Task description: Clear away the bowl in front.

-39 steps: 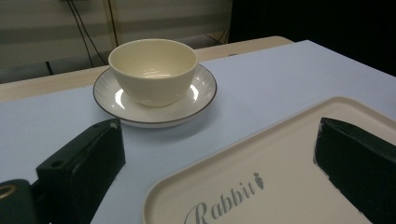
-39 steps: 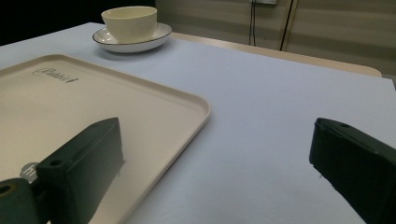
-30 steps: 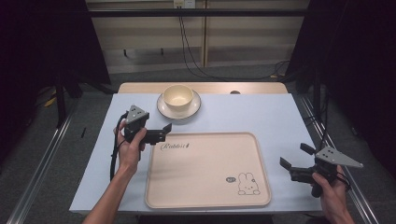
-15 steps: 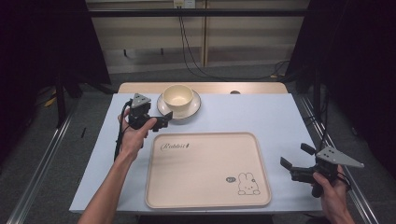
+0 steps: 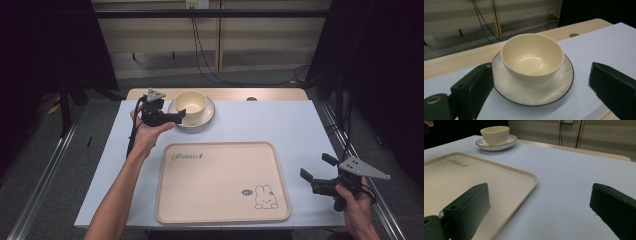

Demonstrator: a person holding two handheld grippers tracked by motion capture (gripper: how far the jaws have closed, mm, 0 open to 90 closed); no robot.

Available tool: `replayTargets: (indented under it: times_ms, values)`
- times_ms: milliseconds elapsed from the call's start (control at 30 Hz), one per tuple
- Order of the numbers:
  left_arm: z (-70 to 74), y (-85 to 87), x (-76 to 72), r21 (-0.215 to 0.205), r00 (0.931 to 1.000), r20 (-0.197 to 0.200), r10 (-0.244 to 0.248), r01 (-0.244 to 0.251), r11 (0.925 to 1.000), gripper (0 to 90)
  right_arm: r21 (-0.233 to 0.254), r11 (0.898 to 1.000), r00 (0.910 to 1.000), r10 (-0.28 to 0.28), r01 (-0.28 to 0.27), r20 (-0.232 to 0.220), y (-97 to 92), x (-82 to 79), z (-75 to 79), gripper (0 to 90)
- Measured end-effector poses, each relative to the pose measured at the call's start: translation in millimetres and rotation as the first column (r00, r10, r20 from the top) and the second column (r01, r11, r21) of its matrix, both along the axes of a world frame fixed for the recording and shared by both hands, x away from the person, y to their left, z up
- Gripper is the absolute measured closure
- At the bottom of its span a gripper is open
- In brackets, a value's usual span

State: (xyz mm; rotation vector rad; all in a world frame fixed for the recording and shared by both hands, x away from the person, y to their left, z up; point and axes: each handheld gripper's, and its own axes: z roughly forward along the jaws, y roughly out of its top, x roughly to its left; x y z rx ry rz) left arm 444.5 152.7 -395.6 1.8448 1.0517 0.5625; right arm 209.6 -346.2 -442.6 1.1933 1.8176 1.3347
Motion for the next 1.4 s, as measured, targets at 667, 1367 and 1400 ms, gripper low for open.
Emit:
replayTargets:
  times_ms: [667, 1367, 1400]
  values:
    - [-18.0, -16.4, 56.2, 0.060, 0.9937, -0.077, 0.081, -0.076, 0.9953, 15.5, 0.006, 1.000, 1.0000, 0.000, 0.000, 0.004, -1.8, 0.5, -0.5, 2.6]
    - [-55.1, -30.5, 92.5, 0.136, 0.9420, -0.292, 0.166, -0.131, 0.9821, 26.8, 0.000, 1.000, 1.0000, 0.005, -0.005, -0.002, -1.0, 1.3, -2.2, 2.1]
    - [-55.5, -31.4, 93.1, 0.139, 0.9405, -0.298, 0.163, -0.126, 0.9822, 29.2, 0.000, 1.000, 1.0000, 0.005, -0.005, -0.001, -1.1, 1.5, -2.3, 2.1]
